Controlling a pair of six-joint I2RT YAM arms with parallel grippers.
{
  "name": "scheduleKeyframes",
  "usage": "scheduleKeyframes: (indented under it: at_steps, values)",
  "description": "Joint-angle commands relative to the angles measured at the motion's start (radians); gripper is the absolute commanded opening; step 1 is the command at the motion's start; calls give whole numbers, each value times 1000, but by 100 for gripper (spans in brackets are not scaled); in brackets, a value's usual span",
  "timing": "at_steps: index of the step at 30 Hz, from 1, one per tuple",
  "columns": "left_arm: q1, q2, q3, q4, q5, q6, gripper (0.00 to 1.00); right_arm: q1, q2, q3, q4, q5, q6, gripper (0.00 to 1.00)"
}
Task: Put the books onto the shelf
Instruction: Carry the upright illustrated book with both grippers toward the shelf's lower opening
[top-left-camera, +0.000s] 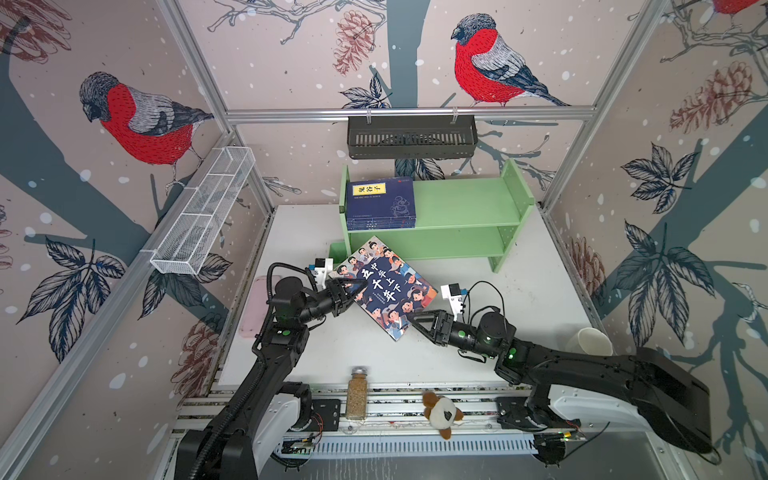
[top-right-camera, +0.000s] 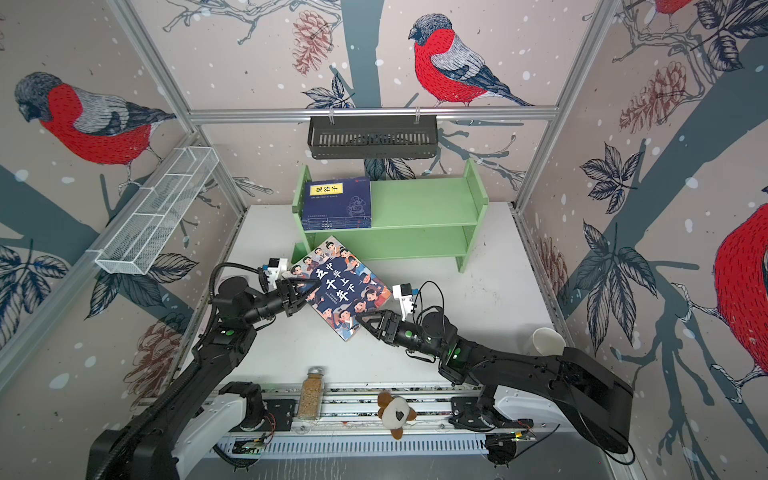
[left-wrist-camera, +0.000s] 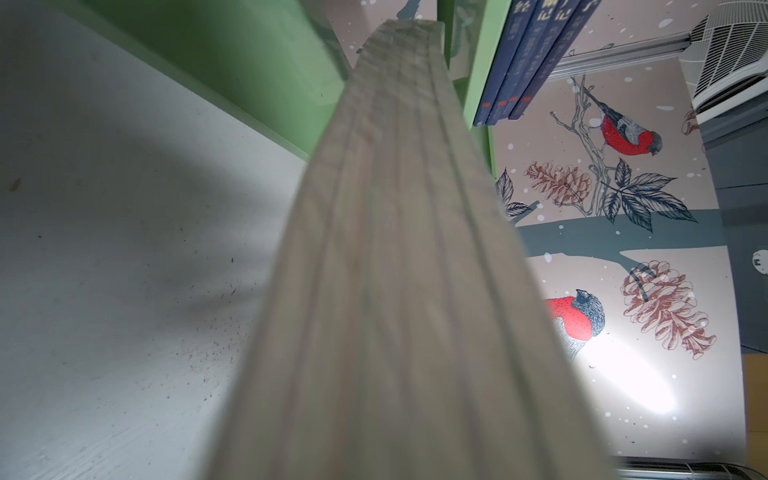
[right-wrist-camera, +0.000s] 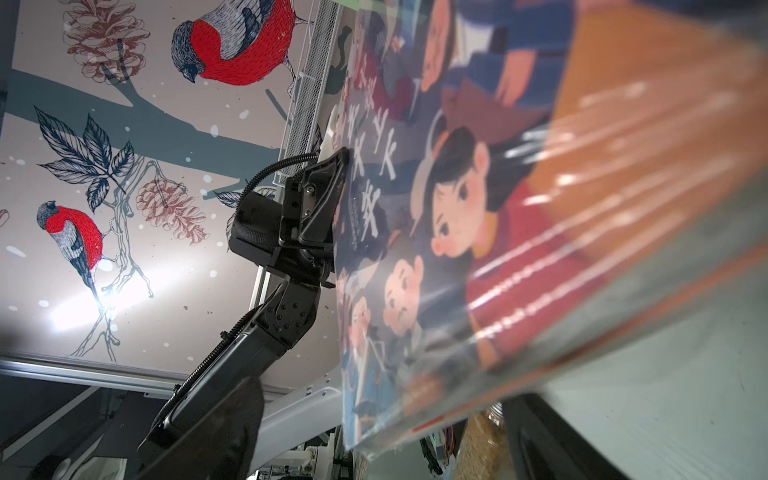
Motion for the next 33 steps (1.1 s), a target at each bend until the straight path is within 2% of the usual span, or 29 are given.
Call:
scheduleKeyframes:
  at_steps: [1,6,7,10,11,17,23,24,26,28,33]
  values:
    - [0,2,11,230,32,-73,0,3,31,16,113,22,-11,88]
    - [0,7,22,237,25,-82,0,1,85,21,207,38,-15,78]
    - [1,7,22,232,24,-80,0,-1,99,24,228,38,-15,74]
    - [0,7,18,245,25,-82,0,-9,156,31,306,13,-11,52]
    - [1,8,18,252,25,-85,0,-16,177,35,338,-3,-3,47]
    - [0,15,15,237,22,-82,0,-44,259,62,409,-56,20,23]
    - [1,-10,-7,175,5,-47,0,-91,235,59,380,-103,4,5]
    - [2,-15,-11,166,3,-42,4,-98,226,59,368,-113,-1,3]
    - [3,-24,-18,145,0,-28,26,-118,203,62,336,-148,-16,2]
    - [6,-34,-27,129,-2,-12,42,-135,174,65,299,-182,-34,2]
    - [13,-60,-36,59,28,108,74,-191,61,57,178,-246,-77,1]
